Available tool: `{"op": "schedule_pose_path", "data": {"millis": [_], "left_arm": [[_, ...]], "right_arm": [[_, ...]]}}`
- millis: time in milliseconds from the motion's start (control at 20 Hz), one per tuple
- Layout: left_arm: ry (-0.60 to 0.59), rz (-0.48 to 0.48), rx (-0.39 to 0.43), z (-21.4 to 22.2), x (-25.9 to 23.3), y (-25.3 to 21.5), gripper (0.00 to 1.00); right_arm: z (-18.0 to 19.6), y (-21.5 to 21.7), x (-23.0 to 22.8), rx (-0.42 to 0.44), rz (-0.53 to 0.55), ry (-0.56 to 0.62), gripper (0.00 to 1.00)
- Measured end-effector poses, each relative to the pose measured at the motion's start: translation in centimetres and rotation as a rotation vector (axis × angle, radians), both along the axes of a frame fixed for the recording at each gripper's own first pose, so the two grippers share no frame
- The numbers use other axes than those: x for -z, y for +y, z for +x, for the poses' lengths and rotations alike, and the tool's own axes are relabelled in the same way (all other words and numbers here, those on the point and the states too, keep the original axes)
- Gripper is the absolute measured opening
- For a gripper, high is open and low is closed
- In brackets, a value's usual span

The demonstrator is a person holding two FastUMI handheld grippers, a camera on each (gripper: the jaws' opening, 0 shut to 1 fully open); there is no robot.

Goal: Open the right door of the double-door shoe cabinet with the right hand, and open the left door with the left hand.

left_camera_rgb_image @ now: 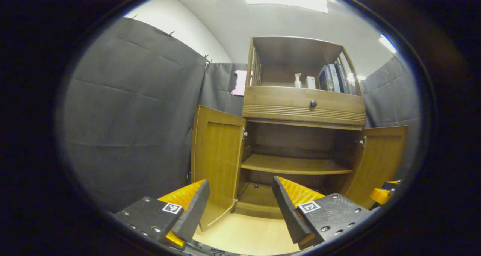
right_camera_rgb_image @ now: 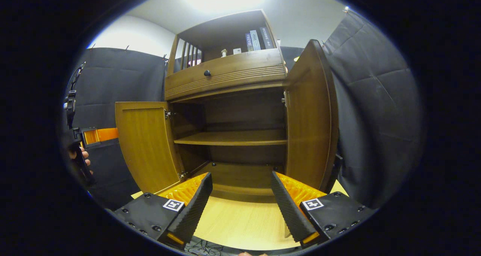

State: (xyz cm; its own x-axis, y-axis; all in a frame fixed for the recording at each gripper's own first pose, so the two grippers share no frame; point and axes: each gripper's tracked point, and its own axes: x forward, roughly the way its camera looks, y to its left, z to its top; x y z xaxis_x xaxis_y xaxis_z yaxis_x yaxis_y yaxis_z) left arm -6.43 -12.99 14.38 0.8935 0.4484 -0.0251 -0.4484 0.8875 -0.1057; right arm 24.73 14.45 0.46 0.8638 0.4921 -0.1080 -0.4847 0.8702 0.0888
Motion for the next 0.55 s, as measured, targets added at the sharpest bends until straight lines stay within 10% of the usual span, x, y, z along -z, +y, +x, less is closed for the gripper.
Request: {"op": "schedule_pose_path", "data": {"millis": [550], "left_arm": [[0.104, 0.079, 0.375, 6.0, 5.2, -5.2, 0.96]], "right_arm": [[-0.2, -1.2, 0.7, 0.145, -0.056, 0.040, 0.93]]}}
